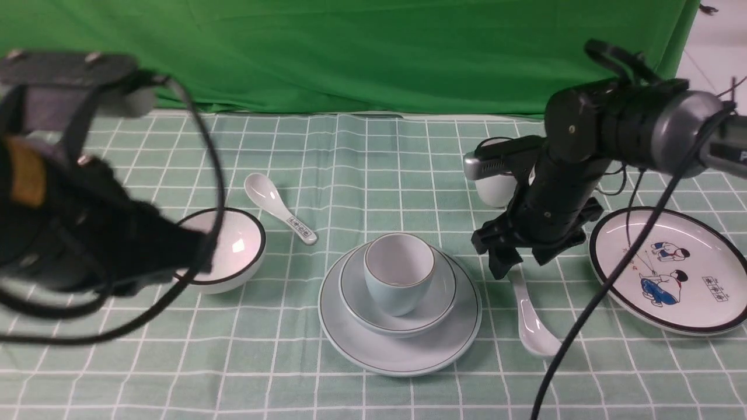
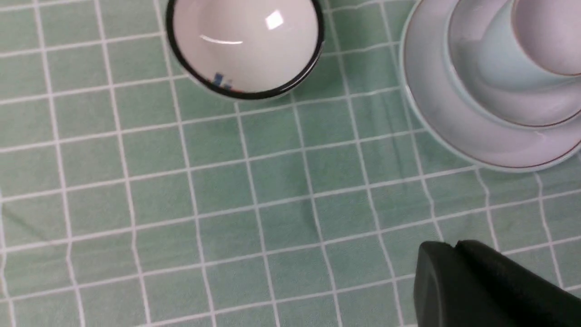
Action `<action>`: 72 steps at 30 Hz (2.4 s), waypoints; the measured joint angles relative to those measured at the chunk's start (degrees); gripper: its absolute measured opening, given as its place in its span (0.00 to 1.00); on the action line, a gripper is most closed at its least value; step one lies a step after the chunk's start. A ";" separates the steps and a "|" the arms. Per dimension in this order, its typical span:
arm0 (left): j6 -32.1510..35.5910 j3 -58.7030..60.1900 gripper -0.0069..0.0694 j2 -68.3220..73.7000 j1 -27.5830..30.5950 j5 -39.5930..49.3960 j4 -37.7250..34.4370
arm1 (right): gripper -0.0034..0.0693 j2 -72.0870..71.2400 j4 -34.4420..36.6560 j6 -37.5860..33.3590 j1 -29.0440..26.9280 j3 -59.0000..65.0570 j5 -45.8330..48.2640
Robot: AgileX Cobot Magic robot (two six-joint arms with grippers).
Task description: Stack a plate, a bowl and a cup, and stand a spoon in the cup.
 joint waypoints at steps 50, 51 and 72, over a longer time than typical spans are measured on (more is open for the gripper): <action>-3.87 2.58 0.10 -7.82 0.00 0.49 7.97 | 0.47 -16.91 3.60 0.69 17.18 35.41 -83.42; -4.13 2.58 0.10 -7.82 0.00 -0.71 8.04 | 0.51 -18.99 3.60 0.00 17.18 35.42 -78.92; -4.53 2.58 0.10 -7.82 0.00 -19.57 8.43 | 0.08 -104.33 -7.28 0.00 -2.77 49.39 -19.77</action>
